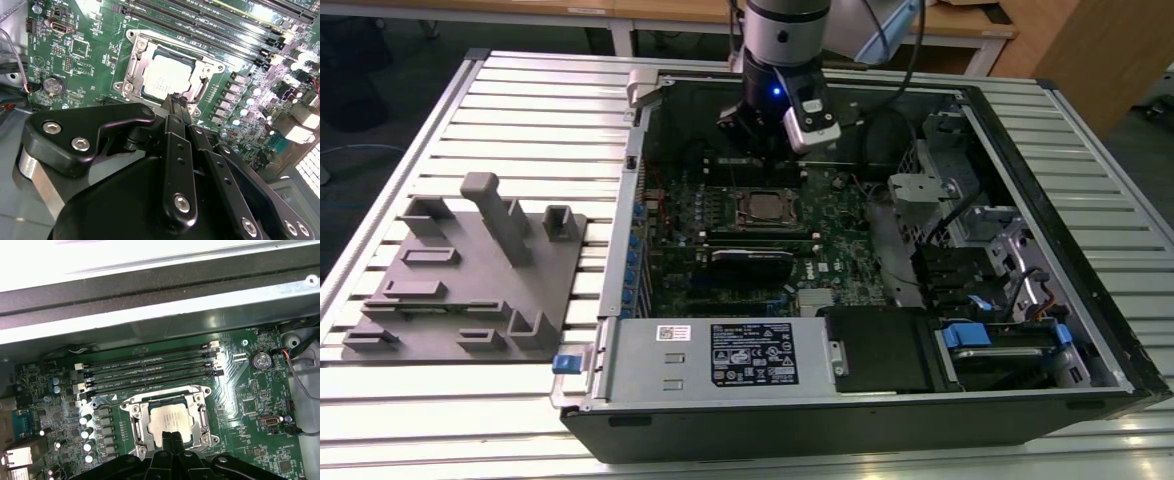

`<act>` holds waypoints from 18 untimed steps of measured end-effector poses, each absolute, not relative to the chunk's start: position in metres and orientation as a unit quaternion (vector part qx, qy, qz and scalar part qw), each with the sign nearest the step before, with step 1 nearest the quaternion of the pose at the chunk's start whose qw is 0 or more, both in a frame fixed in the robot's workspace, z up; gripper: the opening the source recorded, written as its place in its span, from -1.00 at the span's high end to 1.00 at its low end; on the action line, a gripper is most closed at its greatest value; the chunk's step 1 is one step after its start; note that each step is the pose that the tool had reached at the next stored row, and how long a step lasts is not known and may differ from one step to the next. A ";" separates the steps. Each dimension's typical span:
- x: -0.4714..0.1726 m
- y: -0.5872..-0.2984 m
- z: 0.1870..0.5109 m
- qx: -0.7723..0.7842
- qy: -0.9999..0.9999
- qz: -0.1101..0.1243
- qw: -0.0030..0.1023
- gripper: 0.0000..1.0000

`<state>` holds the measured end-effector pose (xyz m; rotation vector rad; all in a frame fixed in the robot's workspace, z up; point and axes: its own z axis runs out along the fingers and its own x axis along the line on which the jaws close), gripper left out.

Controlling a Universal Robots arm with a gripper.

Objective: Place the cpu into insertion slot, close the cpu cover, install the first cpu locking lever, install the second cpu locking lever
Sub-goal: 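Install the first cpu locking lever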

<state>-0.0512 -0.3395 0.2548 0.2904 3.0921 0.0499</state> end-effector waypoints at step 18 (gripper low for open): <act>-0.051 -0.340 0.255 0.094 0.995 0.014 0.007 0.80</act>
